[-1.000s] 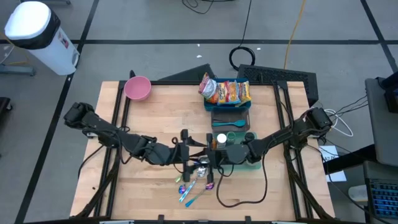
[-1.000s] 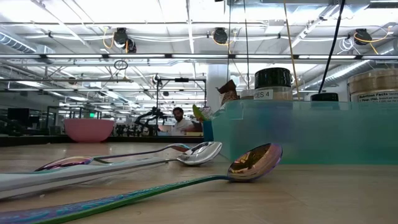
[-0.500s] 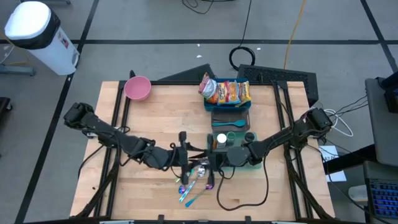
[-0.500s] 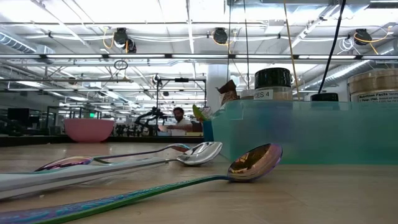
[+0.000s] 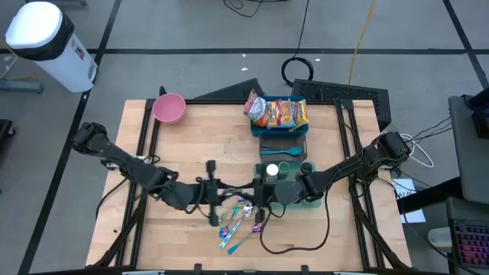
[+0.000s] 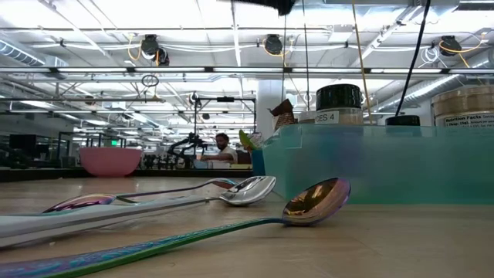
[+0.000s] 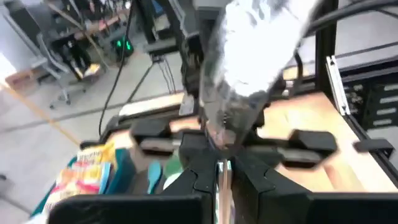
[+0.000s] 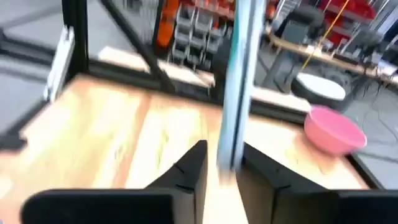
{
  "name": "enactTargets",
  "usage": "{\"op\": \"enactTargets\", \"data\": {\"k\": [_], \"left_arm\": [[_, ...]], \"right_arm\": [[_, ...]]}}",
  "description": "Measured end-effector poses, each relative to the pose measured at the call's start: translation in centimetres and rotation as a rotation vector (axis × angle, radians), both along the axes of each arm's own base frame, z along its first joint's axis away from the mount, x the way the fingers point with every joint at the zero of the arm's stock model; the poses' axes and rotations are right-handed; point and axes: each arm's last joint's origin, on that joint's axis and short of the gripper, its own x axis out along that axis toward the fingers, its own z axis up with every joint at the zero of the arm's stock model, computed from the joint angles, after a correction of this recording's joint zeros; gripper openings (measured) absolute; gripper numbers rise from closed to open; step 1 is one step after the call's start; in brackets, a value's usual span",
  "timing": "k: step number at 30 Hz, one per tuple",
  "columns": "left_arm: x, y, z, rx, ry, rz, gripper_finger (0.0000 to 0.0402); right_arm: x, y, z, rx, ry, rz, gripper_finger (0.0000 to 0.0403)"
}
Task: Pick & Place Food Item
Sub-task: Put the top blue patterned spoon into the black bin
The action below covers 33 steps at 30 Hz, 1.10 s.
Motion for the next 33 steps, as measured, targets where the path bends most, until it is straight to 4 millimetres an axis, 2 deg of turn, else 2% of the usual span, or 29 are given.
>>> {"op": "enactTargets", "data": {"k": [4,7,11,19,24,27,33], "left_arm": [[-1.3,0.7,-0.7,-0.050,0.122,0.058,0.0023],[-1.6,1.0,-2.3,-0.085,0.225,0.119,0.0023],[-1.3,1.2,-4.8,-0.102,0.319,0.177,0.0023],[0.0,0.3,-7.8,-0.128,0.413,0.157,0.0023],[0.9,-0.1,-9.0,-0.153,0.439,0.122,0.0023],[1.2,0.1,-9.2,-0.151,0.448,0.130,0.0023],[1.6,0.8,-9.1,-0.176,0.443,0.133,0.0025]], "right_arm": [[-0.2,-0.3,-0.5,0.009,0.056,-0.003,0.0103],[-0.2,-0.3,0.3,0.038,0.005,-0.011,0.0124],[0.0,-0.3,1.0,0.026,-0.070,-0.002,0.0152],[0.0,-0.3,1.4,0.010,-0.109,0.003,0.0188],[0.0,-0.3,1.4,0.013,-0.107,0.010,0.0186],[0.0,0.0,1.4,0.033,-0.099,0.086,0.0175],[0.0,0.0,1.1,0.026,-0.070,0.101,0.0117]]}}
